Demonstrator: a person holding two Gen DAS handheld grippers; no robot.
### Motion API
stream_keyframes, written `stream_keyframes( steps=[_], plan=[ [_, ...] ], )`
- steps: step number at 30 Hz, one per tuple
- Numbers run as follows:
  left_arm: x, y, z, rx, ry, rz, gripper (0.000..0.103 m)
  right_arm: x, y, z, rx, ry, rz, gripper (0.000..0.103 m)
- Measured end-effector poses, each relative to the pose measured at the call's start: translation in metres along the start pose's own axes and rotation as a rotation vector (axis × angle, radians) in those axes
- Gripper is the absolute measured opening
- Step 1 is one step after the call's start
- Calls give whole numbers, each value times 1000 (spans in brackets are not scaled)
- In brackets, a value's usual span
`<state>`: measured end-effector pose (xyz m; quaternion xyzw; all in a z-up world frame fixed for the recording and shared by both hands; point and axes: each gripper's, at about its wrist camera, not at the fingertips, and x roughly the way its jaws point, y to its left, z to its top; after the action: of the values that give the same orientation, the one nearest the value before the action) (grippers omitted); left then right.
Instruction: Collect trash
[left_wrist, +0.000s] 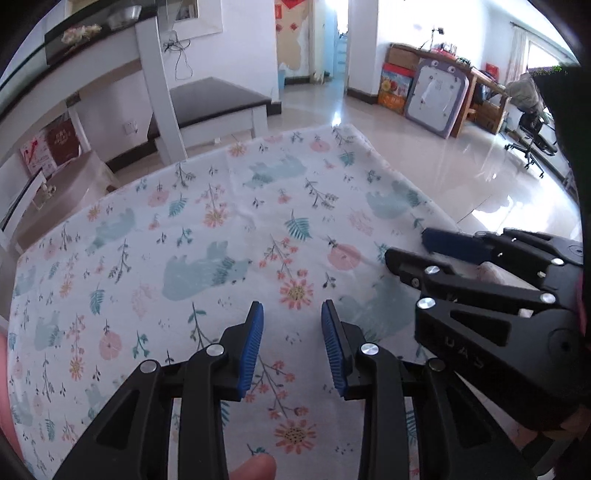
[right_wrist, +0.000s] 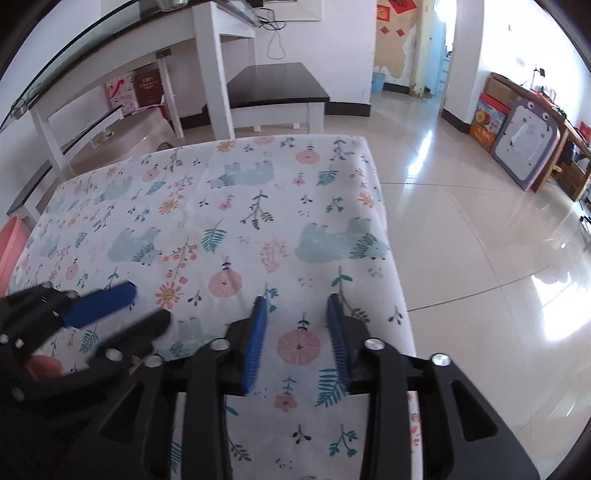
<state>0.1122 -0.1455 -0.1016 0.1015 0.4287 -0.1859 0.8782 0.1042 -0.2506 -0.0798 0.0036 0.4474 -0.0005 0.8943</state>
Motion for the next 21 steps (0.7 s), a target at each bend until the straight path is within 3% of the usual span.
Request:
stream_keyframes(
  steps=[17,21],
  plan=[
    [-2,1,-1,-9,5,10,33,0,1,1,0,1,4,40],
    [-7,7,-8,-46,-4,62,35,-3,8,-1,-30,-13,51,40]
  ],
)
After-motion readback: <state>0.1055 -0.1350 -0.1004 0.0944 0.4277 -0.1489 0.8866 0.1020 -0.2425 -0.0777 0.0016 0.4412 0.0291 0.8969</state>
